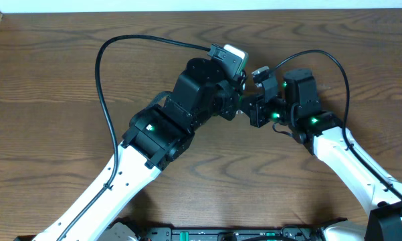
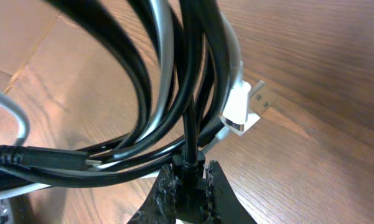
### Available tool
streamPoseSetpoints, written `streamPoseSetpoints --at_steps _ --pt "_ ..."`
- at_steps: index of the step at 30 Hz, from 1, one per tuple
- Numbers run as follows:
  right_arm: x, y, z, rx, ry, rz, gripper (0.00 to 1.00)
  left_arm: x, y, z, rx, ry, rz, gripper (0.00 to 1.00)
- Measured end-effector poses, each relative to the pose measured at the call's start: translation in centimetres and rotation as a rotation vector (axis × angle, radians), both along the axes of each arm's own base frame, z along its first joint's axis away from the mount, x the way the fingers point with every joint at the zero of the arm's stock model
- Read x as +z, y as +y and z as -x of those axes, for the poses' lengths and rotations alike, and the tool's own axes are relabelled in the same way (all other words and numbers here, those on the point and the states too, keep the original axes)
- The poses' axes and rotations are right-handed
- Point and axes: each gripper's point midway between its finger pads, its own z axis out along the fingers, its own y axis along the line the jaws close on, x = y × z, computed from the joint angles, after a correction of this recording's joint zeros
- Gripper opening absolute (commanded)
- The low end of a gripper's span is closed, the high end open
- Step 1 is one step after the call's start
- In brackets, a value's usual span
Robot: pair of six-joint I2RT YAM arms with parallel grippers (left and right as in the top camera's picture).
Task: Untangle cables
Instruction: 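Pull the grippers apart to stretch the cables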
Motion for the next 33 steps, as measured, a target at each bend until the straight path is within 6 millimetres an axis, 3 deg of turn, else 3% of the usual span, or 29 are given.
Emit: streamPoseSetpoints --at_steps 5,11,16,20,23,28,29,31,33 --pt "-2.6 -3.2 0.0 -0.151 0.125 0.096 0.01 -0.6 1.3 -0.6 0.068 -0.005 -0.049 0.08" --pt "-4.8 -10.2 -0.6 -0.372 0.25 0.169 0.01 -0.4 3.3 -1.8 0.171 -0.039 -0.09 0.08" --pt "-6.1 -16.4 -0.8 -0.555 0.326 0.199 0.01 1.6 6.8 -2.8 0.275 -0.086 -0.072 0.08" --pt "-6.4 -19.3 -0.5 -0.621 0.359 0.199 0.01 3.8 9.8 -2.6 0.344 -0.128 -0.04 0.08" --pt "-6.6 -20.1 -0.1 -0.626 0.374 0.2 0.01 4.4 11.3 -2.1 0.375 -0.135 -0.041 0.08" --pt "-6.5 -19.5 -0.1 -0.593 0.37 0.181 0.01 3.8 11.6 -1.5 0.375 -0.109 -0.064 0.11" --pt "-6.3 -19.3 -0.1 -0.584 0.367 0.169 0.01 3.6 11.6 -1.5 0.371 -0.104 -0.067 0.16" --pt "-6.0 -18.7 -0.3 -0.559 0.36 0.137 0.01 3.4 11.3 -1.5 0.354 -0.093 -0.068 0.38" --pt "-5.5 -17.9 -0.5 -0.528 0.349 0.098 0.01 3.1 10.9 -1.5 0.337 -0.081 -0.063 0.45"
